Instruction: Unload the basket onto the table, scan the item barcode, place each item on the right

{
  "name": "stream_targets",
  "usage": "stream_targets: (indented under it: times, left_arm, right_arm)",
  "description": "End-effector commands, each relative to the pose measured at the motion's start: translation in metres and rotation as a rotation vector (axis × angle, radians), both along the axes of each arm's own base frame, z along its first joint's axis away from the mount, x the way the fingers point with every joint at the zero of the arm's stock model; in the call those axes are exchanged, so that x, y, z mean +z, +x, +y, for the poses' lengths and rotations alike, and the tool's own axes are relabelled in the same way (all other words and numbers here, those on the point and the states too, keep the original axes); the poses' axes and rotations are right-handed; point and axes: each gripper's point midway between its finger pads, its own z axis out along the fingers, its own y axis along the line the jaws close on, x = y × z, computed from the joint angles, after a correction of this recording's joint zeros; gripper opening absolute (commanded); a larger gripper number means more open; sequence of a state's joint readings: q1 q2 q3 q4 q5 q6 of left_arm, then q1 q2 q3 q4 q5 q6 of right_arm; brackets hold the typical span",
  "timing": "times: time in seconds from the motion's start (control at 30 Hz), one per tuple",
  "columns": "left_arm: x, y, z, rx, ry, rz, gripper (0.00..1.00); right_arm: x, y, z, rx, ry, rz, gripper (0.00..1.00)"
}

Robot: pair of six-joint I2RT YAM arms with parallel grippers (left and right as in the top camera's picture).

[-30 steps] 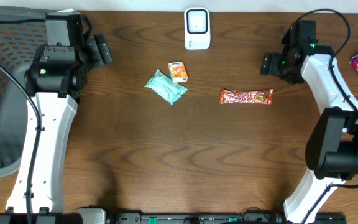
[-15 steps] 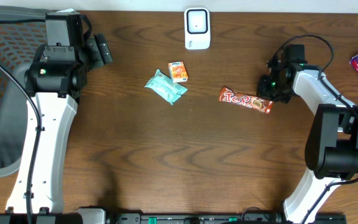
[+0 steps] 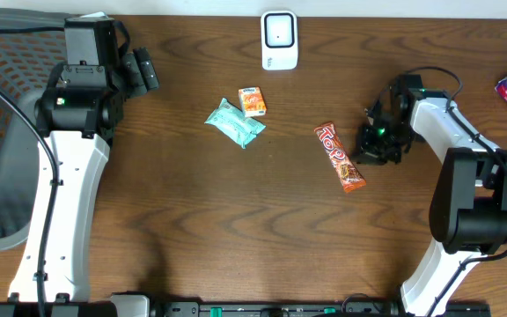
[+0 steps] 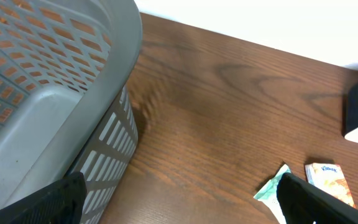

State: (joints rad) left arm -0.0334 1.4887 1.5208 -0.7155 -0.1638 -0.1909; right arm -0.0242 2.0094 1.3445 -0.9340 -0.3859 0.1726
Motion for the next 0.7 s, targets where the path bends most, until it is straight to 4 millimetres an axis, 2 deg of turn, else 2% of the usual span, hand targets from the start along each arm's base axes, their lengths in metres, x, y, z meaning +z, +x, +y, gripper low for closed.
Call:
stream_targets:
  times: [0.0, 0.13, 0.2, 0.3, 0.47, 0.67]
  left_arm:
    - [-0.003, 0.001, 0.004, 0.023, 0.0, 0.006, 0.98]
    - [-0.003, 0.001, 0.004, 0.023, 0.0, 0.006, 0.98]
    - [-0.003, 0.001, 0.004, 0.023, 0.0, 0.006, 0.98]
    - [-0.003, 0.001, 0.004, 0.023, 0.0, 0.006, 0.98]
    - [-0.003, 0.001, 0.004, 0.023, 0.0, 0.006, 0.98]
    - [-0.003, 0.001, 0.004, 0.023, 0.0, 0.006, 0.98]
  right_arm:
    - [0.015, 0.025, 0.005, 0.032, 0.005, -0.12, 0.67]
    - [0.016, 0.038, 0.006, 0.037, 0.004, -0.179, 0.89]
    - [0.016, 0.041, 0.006, 0.039, 0.004, -0.192, 0.9]
    - [0.013, 0.038, 0.009, 0.043, 0.013, -0.181, 0.87]
    - [0.008, 0.02, 0.037, 0.176, 0.103, -0.181, 0.82]
    - [-0.004, 0.003, 0.051, 0.202, 0.069, -0.129, 0.78]
